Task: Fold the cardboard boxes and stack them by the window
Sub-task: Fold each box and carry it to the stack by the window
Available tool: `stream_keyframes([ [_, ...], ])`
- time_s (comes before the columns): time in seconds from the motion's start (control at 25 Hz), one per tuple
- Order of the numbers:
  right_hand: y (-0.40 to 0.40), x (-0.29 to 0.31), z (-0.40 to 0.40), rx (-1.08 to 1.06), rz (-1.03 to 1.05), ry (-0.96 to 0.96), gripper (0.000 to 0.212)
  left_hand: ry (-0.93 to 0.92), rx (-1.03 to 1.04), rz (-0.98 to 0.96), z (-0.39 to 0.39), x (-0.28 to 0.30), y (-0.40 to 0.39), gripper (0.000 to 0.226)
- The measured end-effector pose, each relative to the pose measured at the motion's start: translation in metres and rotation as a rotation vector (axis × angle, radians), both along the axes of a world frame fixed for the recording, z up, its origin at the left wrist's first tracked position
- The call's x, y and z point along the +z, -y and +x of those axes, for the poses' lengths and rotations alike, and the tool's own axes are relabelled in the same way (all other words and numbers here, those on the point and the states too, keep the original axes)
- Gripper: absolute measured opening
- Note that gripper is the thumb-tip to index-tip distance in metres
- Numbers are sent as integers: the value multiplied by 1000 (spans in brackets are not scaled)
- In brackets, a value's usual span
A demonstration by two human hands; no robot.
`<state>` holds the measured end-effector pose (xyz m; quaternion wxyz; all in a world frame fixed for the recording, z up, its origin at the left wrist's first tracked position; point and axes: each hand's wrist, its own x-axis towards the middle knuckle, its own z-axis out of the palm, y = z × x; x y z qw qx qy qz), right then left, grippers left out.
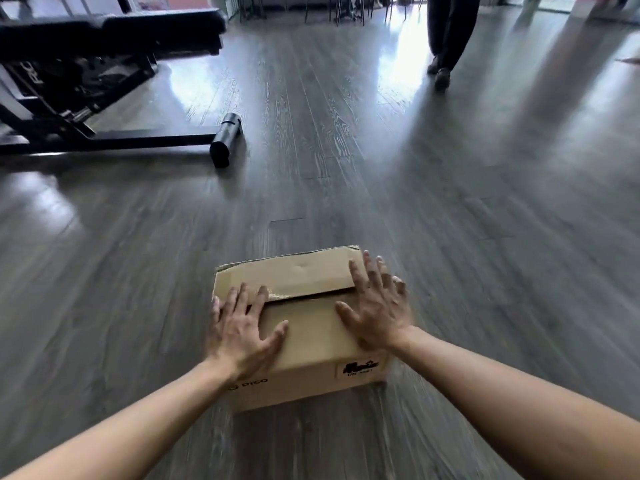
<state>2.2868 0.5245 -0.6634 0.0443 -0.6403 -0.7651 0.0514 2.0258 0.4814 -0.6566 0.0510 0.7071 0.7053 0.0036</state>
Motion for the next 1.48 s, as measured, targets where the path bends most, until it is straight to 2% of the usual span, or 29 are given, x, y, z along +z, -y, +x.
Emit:
stream_keyframes([
  [0.16, -5, -7, 2, 16, -203, -28, 77, 37, 17, -39, 0, -12, -3, 101],
  [0.4, -6, -5, 0, -8, -158, -106, 73, 17, 19, -76, -5, -11, -7, 78],
  [0.52, -12, 5, -4, -38, -101, -160, 59, 38, 174, -105, -23, -2, -15, 75],
  [0.6, -16, 10, -4, -81, -85, -191, 57, 79, 296, -143, -37, 2, -17, 84],
  [0.68, -19, 12, 0, -183, -120, -286, 72, 182, 404, -186, -47, 4, -13, 100],
  [0.76, -20, 13, 5, -315, -203, -405, 93, 410, 542, -216, -51, 5, -12, 119],
  [0.84, -21, 8, 8, -454, -337, -491, 105, 615, 662, -270, -52, 3, -13, 128],
  [0.96, -18, -1, 5, -610, -510, -649, 99, 820, 752, -338, -49, -5, -14, 115],
  [1.16, -18, -8, 4, -640, -505, -712, 90, 1147, 784, -328, -48, -11, -12, 95],
  [1.28, -17, -6, 3, -643, -491, -715, 87, 1207, 789, -333, -46, -9, -11, 86],
  [1.48, -12, -4, 10, -638, -502, -774, 87, 1221, 799, -350, -43, -5, -12, 85],
])
